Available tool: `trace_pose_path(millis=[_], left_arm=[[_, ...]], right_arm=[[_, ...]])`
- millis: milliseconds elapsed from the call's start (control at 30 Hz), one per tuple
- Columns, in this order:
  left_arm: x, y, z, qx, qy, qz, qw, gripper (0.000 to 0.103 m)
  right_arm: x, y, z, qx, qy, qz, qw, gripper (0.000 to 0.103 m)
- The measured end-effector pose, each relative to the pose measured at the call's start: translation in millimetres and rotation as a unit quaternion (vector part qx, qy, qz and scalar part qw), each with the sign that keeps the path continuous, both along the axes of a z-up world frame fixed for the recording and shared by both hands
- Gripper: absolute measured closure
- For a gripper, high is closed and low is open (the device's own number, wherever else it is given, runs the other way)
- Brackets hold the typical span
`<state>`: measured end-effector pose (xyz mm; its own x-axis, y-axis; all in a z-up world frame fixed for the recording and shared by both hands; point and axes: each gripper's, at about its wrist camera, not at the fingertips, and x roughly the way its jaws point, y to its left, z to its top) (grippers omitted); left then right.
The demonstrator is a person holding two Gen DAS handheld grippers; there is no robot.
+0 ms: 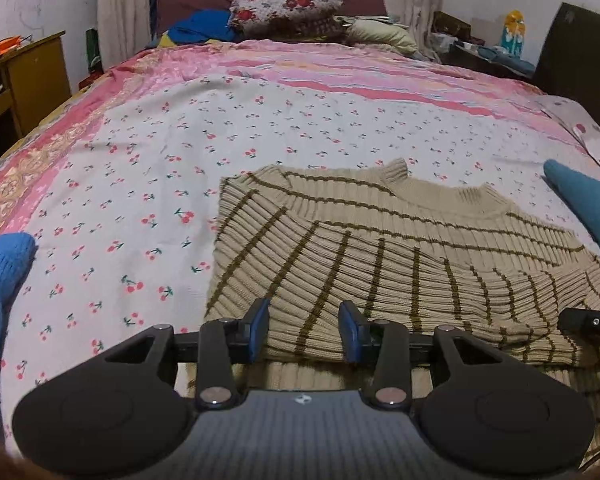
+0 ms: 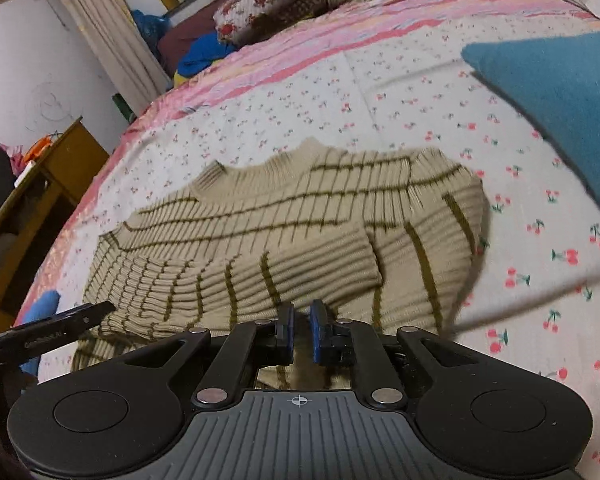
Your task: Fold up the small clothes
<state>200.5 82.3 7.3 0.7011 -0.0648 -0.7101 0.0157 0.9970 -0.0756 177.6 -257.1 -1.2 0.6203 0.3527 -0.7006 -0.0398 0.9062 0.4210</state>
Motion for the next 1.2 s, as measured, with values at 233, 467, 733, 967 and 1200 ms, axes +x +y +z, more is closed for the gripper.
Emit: trace_pose_path(millis=[233, 467, 733, 967, 1200], left_arm=[[-1, -9, 13, -0.02, -0.023, -0.008, 0.9995, 0.058], [7, -23, 0, -0.019, -0.006, -0.022, 0.9996, 0.058], [5, -31, -6, 0.011, 0.005, -0.028, 0.9995, 0.057], [-12, -25, 4, 0.005, -0.002, -0.022, 0.9997, 0.057], [-26, -13, 5, -0.006, 0.007, -0.008, 0.9999, 0.057]], right_arm=[[-4, 13, 26, -0.013, -0.052, 0.021, 0.998, 0.092], [16, 17, 18, -0.018, -0.031, 0.031, 0.999, 0.091], [8, 21, 4, -0.047, -0.013, 0.036, 0.998, 0.092], [-3, 25, 14, -0.075, -0.015, 0.042, 0.996, 0.09], [-17, 34, 23, -0.097, -0.02, 0.053, 0.994, 0.09]])
